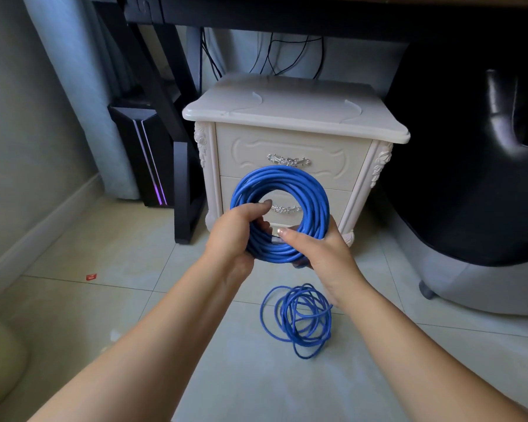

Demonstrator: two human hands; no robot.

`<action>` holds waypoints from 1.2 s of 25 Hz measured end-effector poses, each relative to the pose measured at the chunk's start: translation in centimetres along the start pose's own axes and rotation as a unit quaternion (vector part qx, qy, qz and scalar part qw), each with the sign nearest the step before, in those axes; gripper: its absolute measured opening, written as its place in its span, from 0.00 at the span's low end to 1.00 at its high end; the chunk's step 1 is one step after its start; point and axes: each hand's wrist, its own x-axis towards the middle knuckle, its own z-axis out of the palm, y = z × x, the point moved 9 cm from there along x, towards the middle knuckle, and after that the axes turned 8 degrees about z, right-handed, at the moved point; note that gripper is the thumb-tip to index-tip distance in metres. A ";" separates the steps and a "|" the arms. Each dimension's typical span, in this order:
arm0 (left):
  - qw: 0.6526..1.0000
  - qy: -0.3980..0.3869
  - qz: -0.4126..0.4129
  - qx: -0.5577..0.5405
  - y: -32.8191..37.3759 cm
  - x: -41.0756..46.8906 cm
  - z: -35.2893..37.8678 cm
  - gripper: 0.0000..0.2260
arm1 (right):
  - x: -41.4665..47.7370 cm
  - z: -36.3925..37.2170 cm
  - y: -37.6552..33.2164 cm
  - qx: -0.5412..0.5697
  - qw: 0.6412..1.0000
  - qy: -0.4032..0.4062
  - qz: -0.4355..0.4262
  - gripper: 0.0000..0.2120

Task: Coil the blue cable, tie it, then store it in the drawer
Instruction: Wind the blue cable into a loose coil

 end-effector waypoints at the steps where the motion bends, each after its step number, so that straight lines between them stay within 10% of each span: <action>1: 1.000 -0.005 -0.002 -0.006 -0.3 -0.2 0.2 0.05 | 0.1 -0.2 0.2 0.013 1.000 0.009 0.007 0.24; 10: 0.971 -0.119 0.056 0.198 0.4 0.1 1.1 0.14 | 0.5 -3.1 -2.1 -0.055 0.994 0.071 -0.065 0.16; 16: 0.808 -0.170 0.292 0.482 3.6 -1.8 2.8 0.20 | -0.5 -1.1 -3.4 -0.276 0.946 0.059 -0.161 0.20; 30: 0.989 -0.019 0.095 0.111 1.6 0.0 -0.3 0.06 | -0.3 -0.7 -0.7 0.113 0.993 -0.036 -0.009 0.21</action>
